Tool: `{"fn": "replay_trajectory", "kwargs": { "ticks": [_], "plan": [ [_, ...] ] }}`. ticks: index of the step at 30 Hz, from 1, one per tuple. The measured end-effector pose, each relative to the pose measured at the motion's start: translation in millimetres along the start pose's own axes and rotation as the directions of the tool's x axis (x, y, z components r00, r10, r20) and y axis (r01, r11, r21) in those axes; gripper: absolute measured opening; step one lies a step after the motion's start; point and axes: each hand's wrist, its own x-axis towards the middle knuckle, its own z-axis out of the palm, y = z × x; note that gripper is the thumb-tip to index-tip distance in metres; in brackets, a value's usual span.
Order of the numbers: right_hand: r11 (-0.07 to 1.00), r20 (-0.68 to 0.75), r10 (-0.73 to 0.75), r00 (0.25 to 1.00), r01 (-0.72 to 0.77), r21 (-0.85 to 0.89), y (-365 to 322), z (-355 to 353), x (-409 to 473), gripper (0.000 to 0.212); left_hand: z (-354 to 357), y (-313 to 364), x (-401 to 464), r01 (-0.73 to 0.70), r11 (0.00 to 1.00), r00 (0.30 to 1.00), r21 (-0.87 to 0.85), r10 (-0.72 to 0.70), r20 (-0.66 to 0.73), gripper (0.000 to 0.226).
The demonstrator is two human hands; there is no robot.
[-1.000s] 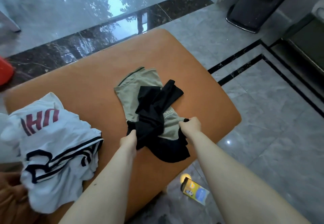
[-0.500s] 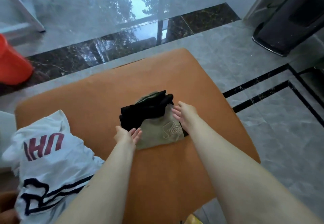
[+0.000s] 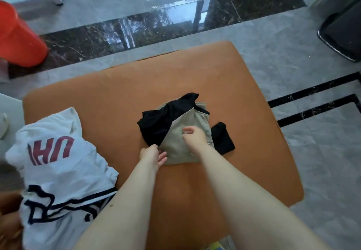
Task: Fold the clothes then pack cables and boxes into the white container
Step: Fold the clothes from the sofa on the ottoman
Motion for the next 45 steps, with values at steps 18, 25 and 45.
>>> {"fn": "replay_trajectory", "kwargs": {
  "ticks": [18,25,45],
  "plan": [
    [0.921,0.395,-0.132,0.909,0.26,-0.291,-43,194,-120,0.032,-254,6,-21,-0.326,0.868,0.599,0.373,0.495,-0.629,0.023],
    [0.651,0.475,-0.294,0.829,0.538,-0.536,-26,280,-148,0.053,-311,-24,23,-0.232,0.897,0.79,0.376,0.399,-0.466,0.039],
    [0.709,0.186,-0.528,0.829,0.55,-0.441,-63,275,-201,0.019,-332,11,-14,-0.13,0.916,0.992,-0.379,0.123,-0.043,0.033]
  ]
}}
